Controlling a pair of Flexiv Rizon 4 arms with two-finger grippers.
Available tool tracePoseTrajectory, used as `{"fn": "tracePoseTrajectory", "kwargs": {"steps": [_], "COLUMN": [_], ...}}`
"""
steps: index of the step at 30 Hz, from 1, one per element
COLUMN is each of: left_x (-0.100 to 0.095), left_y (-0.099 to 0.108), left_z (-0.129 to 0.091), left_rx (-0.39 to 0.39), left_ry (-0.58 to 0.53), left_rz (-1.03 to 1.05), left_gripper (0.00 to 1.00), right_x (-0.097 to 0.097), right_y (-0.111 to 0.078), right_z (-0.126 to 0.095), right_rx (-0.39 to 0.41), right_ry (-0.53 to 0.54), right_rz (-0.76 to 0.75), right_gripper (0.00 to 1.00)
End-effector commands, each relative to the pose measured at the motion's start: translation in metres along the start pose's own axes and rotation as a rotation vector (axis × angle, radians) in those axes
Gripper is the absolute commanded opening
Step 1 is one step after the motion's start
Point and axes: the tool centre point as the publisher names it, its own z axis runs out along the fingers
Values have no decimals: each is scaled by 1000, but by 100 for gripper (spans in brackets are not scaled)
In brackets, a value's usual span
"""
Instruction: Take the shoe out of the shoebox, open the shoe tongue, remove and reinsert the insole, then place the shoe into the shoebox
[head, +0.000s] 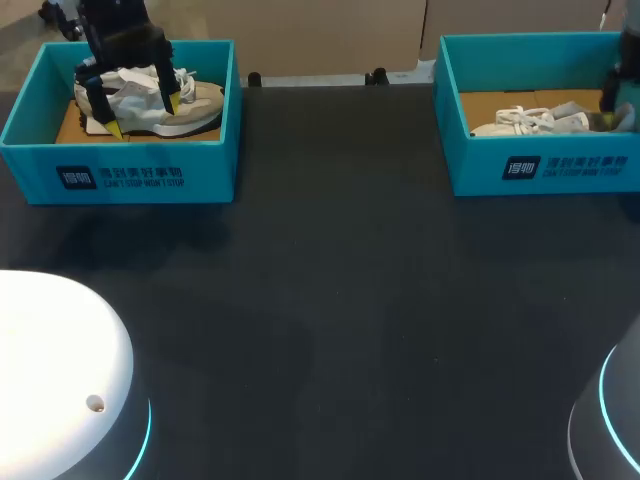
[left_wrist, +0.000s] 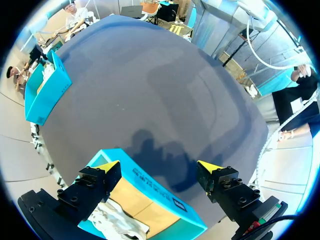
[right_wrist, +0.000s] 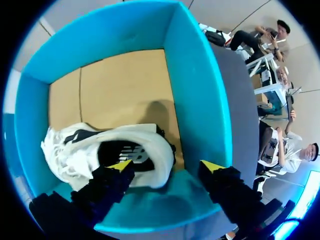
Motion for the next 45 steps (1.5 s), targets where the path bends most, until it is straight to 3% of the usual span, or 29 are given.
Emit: {"fn": "tracePoseTrajectory", "kwargs": {"steps": [1,10,21,33,41,45], "left_x": [-1,-1,-1,-1,-1,-5], "left_y": [0,0,0,0,0,33], "left_z": [0,0,0,0,0,-4], "left_rx": [-1,-1,-1,-1,-1,1], "left_ry": [3,3,3,3,3,-3], "left_rz": [0,0,0,0,0,97], "left_gripper": [100,100,100,100,100,100], "right_x": [-3,14,43,74,81,81], "right_y": [-19,-52,-120,-175,-182,-182], "right_z": [-29,-69,-110,-106,-103,-103], "right_rx": [-31,-27,-45,4,5,5], "right_ry": [17,59,72,112,148,148], "right_rz": [-14,-60,-62,-47,-49,-49], "right_gripper": [100,100,100,100,100,100]}}
